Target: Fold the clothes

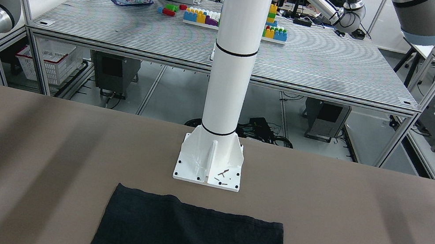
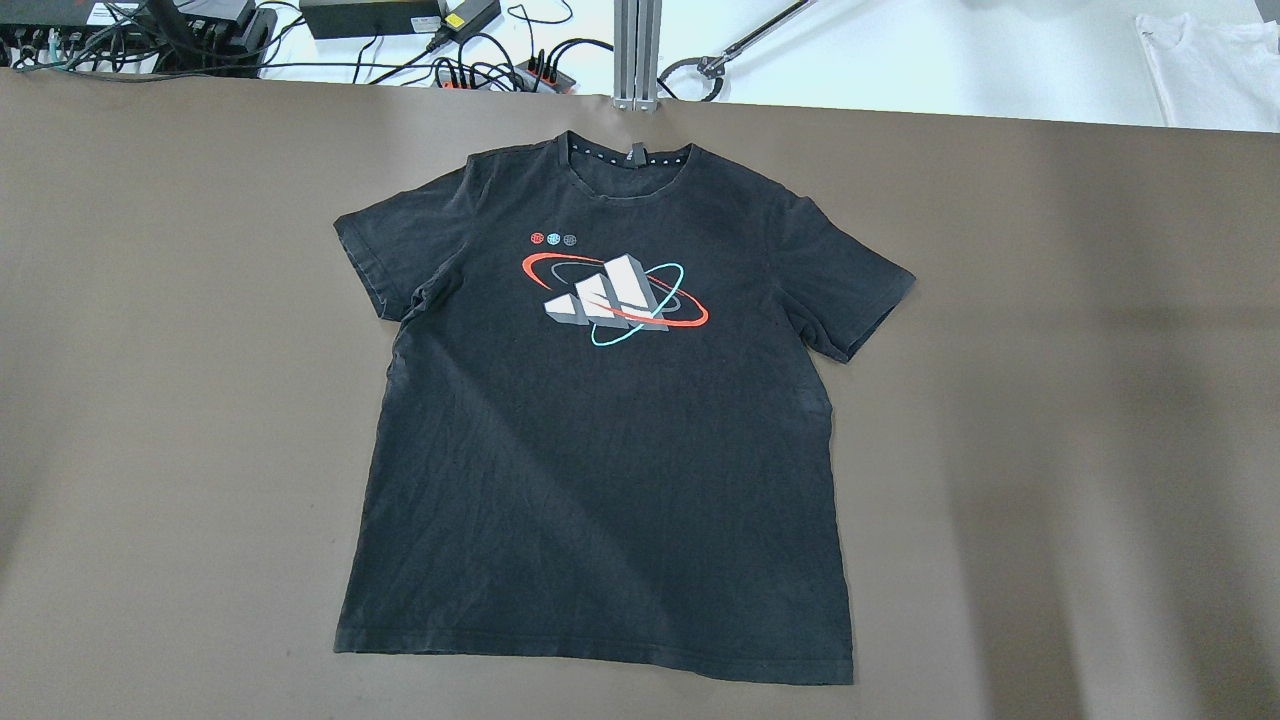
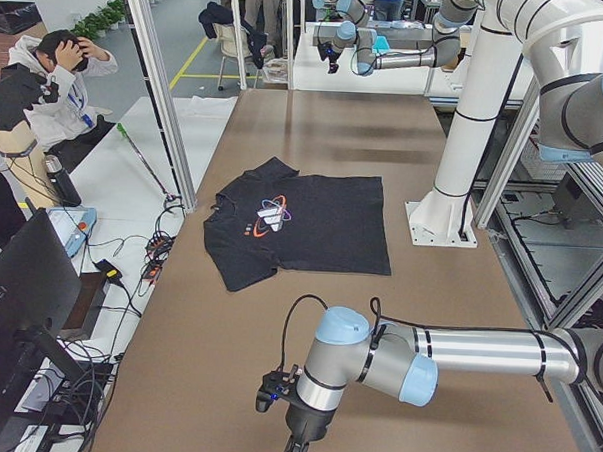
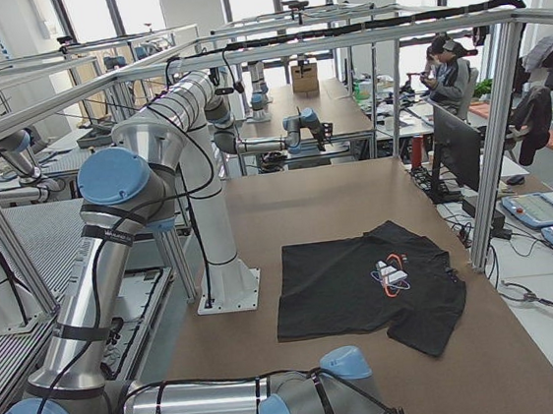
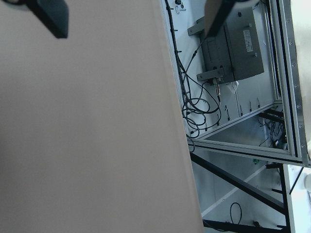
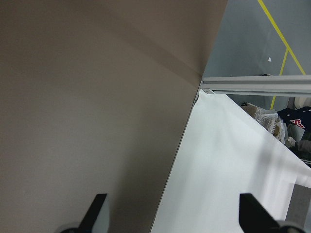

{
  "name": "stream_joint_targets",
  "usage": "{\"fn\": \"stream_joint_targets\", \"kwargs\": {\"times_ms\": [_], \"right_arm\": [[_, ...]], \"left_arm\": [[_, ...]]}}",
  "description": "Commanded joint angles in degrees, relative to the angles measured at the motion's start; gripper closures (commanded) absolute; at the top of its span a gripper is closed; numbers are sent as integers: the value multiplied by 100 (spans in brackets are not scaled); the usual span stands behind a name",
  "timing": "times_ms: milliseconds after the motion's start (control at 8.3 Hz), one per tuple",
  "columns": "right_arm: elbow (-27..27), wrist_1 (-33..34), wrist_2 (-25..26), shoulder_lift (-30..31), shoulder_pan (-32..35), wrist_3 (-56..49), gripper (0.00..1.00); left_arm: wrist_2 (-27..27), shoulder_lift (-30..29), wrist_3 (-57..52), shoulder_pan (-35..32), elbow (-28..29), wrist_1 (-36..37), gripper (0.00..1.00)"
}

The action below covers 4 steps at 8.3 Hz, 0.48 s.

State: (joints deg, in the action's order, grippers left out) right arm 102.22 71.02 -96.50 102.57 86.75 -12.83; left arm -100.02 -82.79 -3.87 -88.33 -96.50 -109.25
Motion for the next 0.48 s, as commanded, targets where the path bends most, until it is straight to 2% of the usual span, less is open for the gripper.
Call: {"fn": "stream_joint_targets", "kwargs": {"times_ms": [0,361], "right_arm": [[0,-1,0,0,0,0,6],[35,-27,-44,-35,-9,9,6]], "left_arm": [[9,0,-43,-9,0,-9,0],[9,0,-44,0,0,-9,0]]}}
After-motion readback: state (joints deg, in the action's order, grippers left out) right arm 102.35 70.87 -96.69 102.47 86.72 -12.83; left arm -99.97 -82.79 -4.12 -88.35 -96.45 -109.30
